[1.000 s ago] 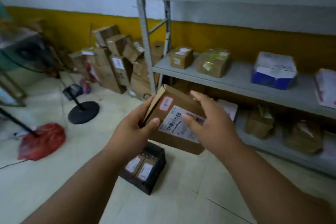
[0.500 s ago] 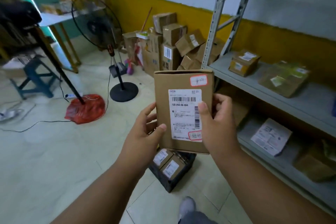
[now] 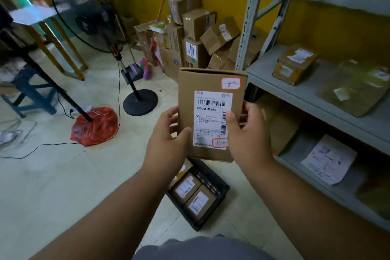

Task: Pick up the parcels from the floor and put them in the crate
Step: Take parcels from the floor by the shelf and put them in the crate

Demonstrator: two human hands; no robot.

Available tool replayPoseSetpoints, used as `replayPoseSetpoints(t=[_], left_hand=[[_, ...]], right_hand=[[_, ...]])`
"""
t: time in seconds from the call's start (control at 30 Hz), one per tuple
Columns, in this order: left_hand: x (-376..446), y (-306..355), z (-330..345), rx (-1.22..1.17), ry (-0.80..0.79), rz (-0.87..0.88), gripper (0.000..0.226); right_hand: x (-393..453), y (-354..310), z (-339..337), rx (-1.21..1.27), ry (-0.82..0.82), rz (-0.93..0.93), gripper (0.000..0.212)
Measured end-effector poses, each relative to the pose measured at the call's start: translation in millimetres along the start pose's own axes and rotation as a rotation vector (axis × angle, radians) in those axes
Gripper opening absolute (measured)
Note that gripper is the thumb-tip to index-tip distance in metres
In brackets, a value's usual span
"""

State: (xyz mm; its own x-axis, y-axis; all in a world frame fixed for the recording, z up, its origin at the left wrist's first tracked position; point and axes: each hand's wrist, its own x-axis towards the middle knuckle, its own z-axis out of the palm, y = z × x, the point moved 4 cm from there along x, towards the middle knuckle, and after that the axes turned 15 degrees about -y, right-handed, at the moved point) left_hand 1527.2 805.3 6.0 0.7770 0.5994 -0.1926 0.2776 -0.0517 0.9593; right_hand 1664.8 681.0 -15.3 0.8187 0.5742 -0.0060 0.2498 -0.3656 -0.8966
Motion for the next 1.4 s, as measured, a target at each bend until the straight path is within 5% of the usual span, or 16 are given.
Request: replayPoseSetpoints(t=[0.43,0.63,0.8,0.97,1.1,1.4], left_hand=[[130,3,44,0.320,-0.424,0.194,0.058],[192,-27,1,0.391,-0.667,0.247,0.069],[246,-66,-50,0.448,-0.763,0.192,0.062],[281,-118,-57,0.434,-0.790,0.041,0.041],[309,-193,-42,0.434,-0.840,-0.096,0.038],[346,-464,3,0.586,-0.990,-0.261,0.021]], right_hand=[[37,42,-9,-0.081,0.358,0.281,0.037],[58,36,69,-0.033,0.523,0.371,0.041],[80,38,146,0.055,0.498,0.490,0.057],[93,79,203,0.057,0.483,0.610,0.034],[106,148,243,0.005,0.402,0.727,0.042],[99,376,363,0.059,0.314,0.843,0.019]])
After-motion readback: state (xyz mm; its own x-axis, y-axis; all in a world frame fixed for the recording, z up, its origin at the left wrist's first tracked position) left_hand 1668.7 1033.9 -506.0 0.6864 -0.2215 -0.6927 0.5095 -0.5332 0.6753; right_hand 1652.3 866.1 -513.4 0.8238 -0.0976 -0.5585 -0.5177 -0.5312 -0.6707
